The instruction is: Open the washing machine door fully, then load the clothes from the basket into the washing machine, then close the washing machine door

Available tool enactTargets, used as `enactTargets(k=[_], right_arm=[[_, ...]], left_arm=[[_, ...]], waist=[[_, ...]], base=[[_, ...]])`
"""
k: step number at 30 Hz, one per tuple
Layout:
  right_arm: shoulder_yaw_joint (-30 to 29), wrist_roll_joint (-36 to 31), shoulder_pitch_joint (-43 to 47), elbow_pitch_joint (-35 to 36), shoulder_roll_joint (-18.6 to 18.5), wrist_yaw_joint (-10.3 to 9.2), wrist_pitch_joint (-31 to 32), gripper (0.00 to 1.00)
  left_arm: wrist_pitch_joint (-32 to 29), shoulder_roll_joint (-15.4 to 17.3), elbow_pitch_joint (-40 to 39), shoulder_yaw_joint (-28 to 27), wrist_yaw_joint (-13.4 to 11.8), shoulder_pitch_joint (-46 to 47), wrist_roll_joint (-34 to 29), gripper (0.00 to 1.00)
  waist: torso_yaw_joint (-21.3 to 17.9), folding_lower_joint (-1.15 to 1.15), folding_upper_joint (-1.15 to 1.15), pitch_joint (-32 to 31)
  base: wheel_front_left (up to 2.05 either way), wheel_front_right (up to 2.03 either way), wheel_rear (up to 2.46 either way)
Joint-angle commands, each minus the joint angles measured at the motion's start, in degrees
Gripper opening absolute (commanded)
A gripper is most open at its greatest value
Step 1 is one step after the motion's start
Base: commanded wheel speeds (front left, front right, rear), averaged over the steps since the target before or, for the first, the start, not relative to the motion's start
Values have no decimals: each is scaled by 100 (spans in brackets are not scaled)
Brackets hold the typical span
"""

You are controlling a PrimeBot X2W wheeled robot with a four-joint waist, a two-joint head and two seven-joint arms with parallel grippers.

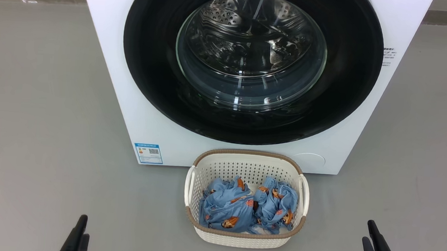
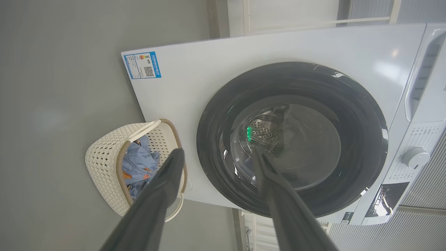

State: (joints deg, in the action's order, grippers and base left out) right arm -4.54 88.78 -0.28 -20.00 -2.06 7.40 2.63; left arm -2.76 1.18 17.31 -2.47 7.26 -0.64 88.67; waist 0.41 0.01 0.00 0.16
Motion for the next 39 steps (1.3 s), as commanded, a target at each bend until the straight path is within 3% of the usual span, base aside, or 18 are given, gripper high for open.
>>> enactTargets(k=[1,15,39], right_arm=[[67,-120,-203,172,-87,2,-66,100],[309,-780,-327,186,-224,3,-283,100],[557,-2680,-457,206,-412,4,-686,100]], left_arm=[[67,129,-194,-23,8,112,-170,100],[286,234,-343,50,10,96,-970,100],[691,392,-526,155,14,92,-2822,100]], waist=[[3,-1,0,-1],[31,-1,0,-6],[85,-1,0,-18]], base=[[0,0,0],[0,0,0],[0,0,0]])
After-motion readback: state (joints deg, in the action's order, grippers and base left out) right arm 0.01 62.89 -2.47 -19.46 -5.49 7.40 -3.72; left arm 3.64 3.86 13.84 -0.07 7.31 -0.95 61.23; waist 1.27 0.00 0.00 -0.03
